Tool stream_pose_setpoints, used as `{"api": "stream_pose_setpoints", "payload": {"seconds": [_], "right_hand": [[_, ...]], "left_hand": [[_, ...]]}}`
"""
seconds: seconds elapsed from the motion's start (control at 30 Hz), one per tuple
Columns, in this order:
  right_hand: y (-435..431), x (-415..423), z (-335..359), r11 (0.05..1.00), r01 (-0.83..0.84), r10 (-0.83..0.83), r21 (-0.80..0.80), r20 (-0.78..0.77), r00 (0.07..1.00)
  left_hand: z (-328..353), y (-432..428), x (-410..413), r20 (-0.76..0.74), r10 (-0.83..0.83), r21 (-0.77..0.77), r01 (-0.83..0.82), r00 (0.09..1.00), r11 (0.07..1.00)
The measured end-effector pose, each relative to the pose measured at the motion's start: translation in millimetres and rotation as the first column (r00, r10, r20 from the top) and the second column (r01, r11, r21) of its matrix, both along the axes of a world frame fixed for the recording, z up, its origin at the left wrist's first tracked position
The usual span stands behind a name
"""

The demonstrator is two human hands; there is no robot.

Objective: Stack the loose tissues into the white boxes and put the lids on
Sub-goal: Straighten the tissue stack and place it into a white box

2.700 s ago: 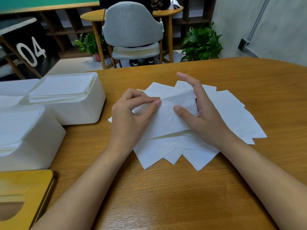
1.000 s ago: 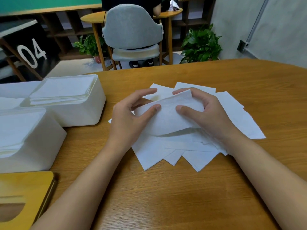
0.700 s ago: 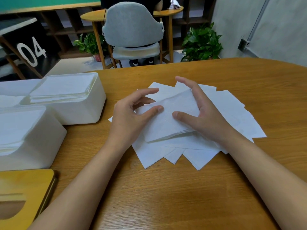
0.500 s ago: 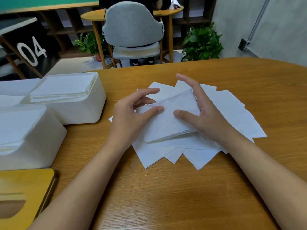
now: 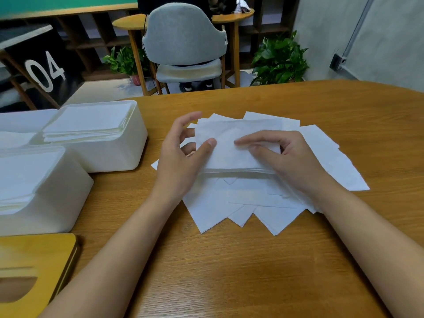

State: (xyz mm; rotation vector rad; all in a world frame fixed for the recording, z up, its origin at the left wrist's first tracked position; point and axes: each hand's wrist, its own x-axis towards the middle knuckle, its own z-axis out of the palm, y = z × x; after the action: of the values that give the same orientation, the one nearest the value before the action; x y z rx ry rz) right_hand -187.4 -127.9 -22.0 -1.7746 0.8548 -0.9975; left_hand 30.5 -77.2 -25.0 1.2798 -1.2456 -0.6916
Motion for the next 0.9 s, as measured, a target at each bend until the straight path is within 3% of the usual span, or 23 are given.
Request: {"api": "stream_pose_setpoints", "payload": {"seconds": [0.13, 0.27, 0.33, 0.47, 0.7, 0.9], "right_hand": [[-8, -2, -5, 0.982, 0.19, -0.189, -0.011, 0.027, 0.982], [-16, -6, -8, 0.942, 0.336, -0.335, -0.024, 0.042, 0.941], [-16, -6, -8, 0.934, 0.355, -0.354, -0.037, 0.035, 0.935], [-17, -5, -10, 0.934, 0.356, -0.355, -0.039, 0.027, 0.934], [-17, -3, -12, 0.939, 0.342, -0.342, -0.024, 0.019, 0.94], [-17, -2, -11, 0.941, 0.338, -0.338, -0.027, 0.014, 0.941]], "left_hand": [[-11, -3, 5, 0.355, 0.09, -0.1, -0.058, 0.931, 0.993], [-21, -3, 2, 0.634, -0.134, 0.018, 0.159, 0.762, 0.987], [-26, -4, 2, 0.674, -0.191, 0.091, 0.177, 0.714, 0.98], [-32, -7, 1, 0.681, -0.114, 0.018, 0.138, 0.724, 0.99], [-33, -11, -1, 0.697, -0.115, 0.025, 0.136, 0.707, 0.99], [-38, -13, -6, 0.728, -0.007, -0.113, 0.13, 0.686, 0.985]]}}
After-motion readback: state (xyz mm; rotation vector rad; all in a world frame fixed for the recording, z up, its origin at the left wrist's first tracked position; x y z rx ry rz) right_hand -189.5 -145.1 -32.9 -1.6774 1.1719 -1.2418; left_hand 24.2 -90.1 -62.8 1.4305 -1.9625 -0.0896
